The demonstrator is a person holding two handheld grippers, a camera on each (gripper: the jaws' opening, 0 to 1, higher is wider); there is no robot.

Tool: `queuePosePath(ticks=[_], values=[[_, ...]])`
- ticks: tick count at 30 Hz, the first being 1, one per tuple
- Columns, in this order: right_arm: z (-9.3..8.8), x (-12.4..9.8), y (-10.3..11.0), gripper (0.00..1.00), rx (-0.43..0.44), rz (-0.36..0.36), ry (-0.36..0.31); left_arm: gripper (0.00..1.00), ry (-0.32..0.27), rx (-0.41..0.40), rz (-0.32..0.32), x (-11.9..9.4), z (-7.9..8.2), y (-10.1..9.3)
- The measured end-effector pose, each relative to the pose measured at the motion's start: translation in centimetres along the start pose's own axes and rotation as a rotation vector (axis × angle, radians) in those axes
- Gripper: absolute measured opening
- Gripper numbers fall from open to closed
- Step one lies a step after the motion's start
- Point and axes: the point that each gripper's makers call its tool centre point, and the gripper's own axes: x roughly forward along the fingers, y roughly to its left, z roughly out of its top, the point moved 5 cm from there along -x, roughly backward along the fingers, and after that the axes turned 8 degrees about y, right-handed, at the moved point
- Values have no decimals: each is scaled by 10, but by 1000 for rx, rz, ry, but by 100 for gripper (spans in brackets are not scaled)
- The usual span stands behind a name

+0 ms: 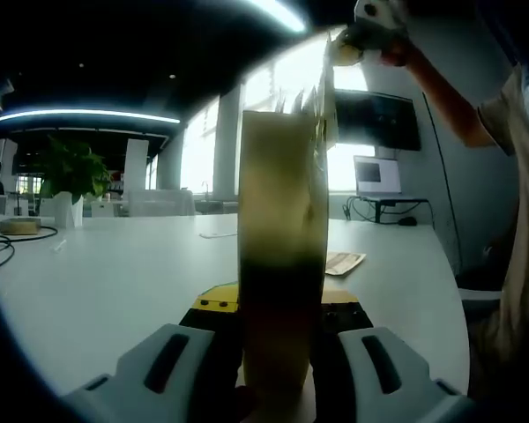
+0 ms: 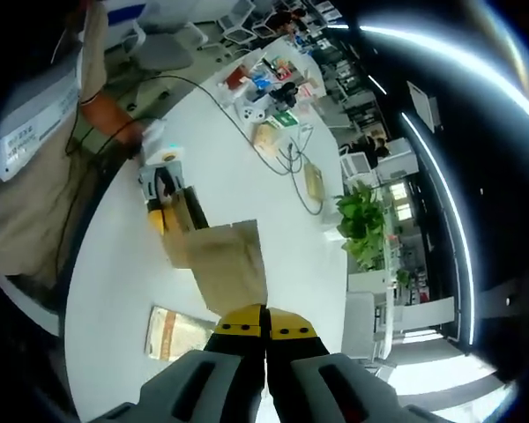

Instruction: Extract single mask from mask box in order stack masks on table

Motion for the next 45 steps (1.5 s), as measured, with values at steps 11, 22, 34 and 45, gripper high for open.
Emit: queuePosePath(ticks=[11,22,34,45], values=[[-31,13,7,0,56,47,80,19,2,1,0,-1,0,0],[-59,40,25,0,108,124,174,19,2,2,1,-1,-1,0],[-95,66,35,0,133,163,283,19,5,3,1,-1,-1,0],[-130,93,27,0,211,181,348,19,5,3,1,-1,0,1]])
